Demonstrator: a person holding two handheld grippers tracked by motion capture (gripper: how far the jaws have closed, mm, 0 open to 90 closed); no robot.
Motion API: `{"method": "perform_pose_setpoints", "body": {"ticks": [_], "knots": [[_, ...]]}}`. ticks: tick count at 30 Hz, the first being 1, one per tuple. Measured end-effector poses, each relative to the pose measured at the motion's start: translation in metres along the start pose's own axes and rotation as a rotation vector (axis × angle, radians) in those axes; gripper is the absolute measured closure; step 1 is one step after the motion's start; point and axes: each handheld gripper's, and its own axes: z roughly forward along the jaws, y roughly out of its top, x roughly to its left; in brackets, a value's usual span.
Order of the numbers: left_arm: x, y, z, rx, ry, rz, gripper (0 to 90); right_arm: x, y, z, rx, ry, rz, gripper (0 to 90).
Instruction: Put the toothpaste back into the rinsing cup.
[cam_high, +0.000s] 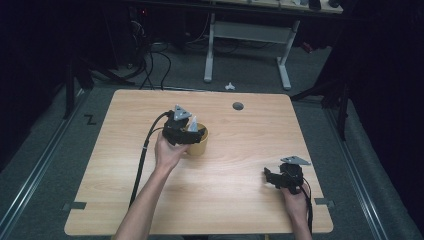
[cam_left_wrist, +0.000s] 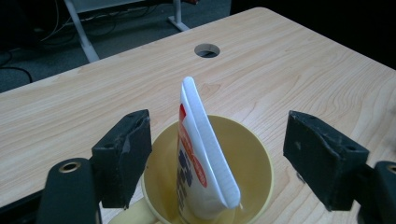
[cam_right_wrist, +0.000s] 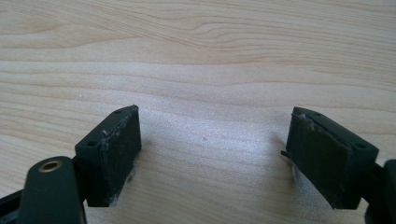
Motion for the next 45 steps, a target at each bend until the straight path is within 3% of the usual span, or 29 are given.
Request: {"method": "perform_pose_setpoints", "body": {"ticks": [12, 29, 45], "knots": [[-0.001, -0.001, -0.009, 0.009, -0.032, -0.005, 21.2, 0.000, 0.000, 0.000, 0.000, 0.000, 0.000, 18.2], [0.004, -0.009, -0.029, -0.036, -0.019, -0.028, 19.4, 0.000, 0.000, 0.000, 0.000, 0.000, 0.000, 18.2], [0.007, -0.012, -0.045, -0.048, -0.019, -0.033, 19.8, 0.000, 0.000, 0.000, 0.000, 0.000, 0.000, 18.2]]}}
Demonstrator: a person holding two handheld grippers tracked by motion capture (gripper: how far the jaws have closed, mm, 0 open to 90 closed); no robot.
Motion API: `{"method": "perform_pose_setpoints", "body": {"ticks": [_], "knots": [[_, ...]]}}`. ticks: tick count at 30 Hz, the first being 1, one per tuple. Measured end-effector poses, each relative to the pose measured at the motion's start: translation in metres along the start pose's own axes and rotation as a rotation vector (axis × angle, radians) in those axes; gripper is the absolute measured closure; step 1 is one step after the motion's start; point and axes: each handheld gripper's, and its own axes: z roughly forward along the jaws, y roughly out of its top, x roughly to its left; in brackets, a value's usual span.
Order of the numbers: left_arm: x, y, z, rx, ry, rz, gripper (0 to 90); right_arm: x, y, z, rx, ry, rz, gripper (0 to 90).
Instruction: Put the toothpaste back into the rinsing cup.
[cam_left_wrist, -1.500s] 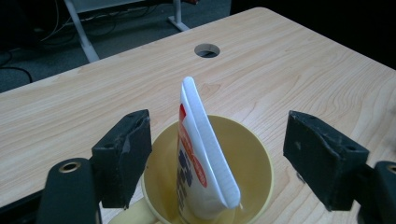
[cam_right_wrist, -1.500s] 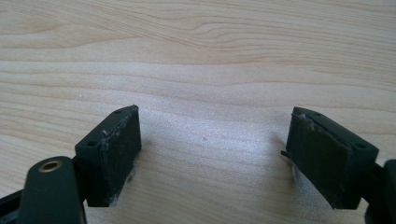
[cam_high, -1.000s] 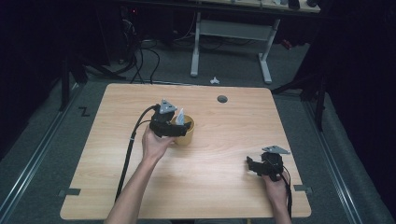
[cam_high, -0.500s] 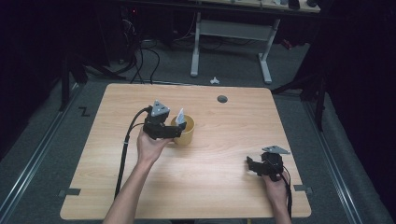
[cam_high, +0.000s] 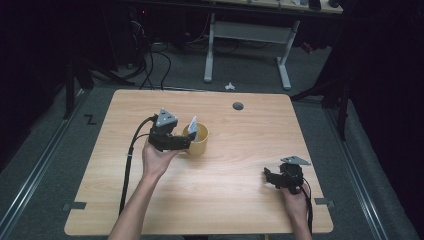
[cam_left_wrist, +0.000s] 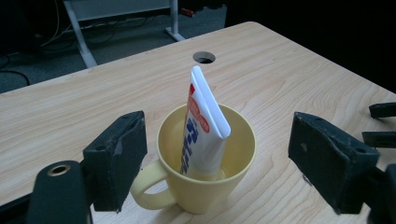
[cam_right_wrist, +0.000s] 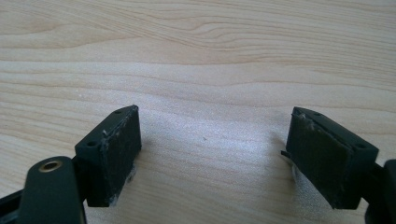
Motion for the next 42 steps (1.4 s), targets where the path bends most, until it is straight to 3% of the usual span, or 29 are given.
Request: {"method": "perform_pose_setpoints", "body": {"ticks": [42], "knots": [[0.030, -0.022, -0.046, -0.041, 0.058, -0.093, 20.7, 0.000, 0.000, 0.000, 0.000, -0.001, 0.001, 18.2]]}}
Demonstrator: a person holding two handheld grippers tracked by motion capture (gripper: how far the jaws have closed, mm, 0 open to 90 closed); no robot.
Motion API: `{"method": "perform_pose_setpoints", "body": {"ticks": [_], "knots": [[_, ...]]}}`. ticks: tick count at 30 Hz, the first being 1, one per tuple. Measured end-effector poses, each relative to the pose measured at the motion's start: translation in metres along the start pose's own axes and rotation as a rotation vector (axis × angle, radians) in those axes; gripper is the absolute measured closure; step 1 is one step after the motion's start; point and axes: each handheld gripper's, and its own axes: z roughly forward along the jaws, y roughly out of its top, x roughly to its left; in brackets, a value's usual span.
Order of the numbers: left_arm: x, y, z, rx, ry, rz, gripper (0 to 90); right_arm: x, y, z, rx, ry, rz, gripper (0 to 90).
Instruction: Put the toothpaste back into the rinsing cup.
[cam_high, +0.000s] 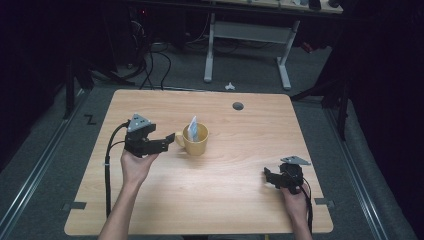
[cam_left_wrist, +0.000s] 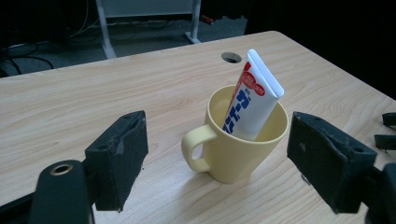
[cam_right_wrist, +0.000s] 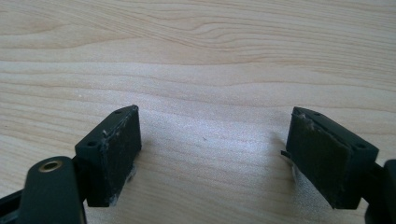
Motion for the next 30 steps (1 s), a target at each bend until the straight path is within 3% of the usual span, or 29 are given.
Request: {"method": "perform_pose_setpoints", "body": {"ticks": [9, 30], "knots": [[0.004, -0.002, -0.009, -0.011, 0.011, -0.008, 20.8, 0.000, 0.000, 0.000, 0.000, 0.000, 0.000, 18.2], [0.022, -0.020, -0.029, -0.015, 0.047, -0.089, 21.7, 0.000, 0.000, 0.000, 0.000, 0.000, 0.000, 18.2]]}}
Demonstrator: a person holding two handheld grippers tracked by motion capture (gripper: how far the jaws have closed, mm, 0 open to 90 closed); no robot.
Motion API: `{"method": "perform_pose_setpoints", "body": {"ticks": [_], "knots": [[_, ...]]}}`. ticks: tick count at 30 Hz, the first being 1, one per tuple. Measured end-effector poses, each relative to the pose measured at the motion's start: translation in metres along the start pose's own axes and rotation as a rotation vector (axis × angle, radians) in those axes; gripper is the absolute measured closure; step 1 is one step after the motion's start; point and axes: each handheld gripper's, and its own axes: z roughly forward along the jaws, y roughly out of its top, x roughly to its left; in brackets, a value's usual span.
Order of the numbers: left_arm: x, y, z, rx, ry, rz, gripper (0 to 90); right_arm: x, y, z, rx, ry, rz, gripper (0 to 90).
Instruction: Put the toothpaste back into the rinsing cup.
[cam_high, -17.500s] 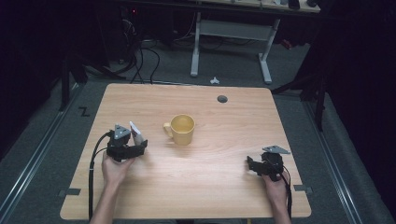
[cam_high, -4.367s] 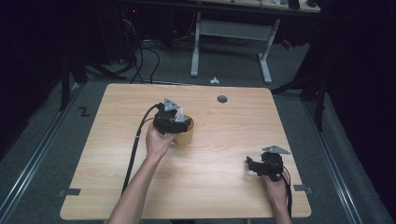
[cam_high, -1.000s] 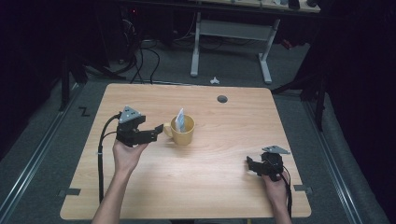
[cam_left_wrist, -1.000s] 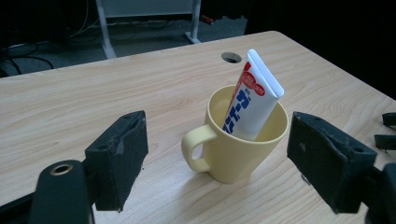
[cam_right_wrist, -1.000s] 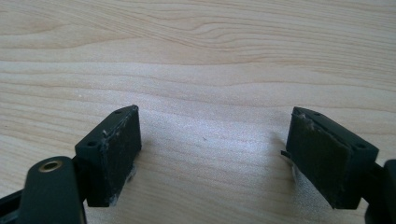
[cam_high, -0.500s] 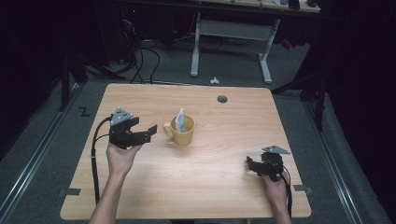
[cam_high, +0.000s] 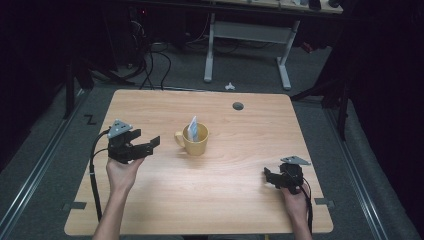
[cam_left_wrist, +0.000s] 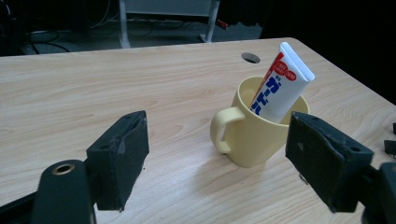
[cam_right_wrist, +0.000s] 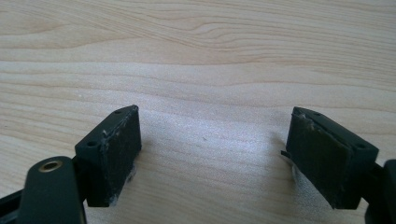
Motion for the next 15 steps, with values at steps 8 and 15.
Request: {"method": "perform_pose_setpoints", "body": {"ticks": [8, 15], "knots": [[0.006, -0.009, -0.005, 0.001, 0.003, -0.018, 21.1, 0.000, 0.000, 0.000, 0.000, 0.000, 0.000, 18.2], [0.009, -0.016, -0.009, 0.004, 0.011, -0.024, 21.0, 0.000, 0.000, 0.000, 0.000, 0.000, 0.000, 18.2]]}}
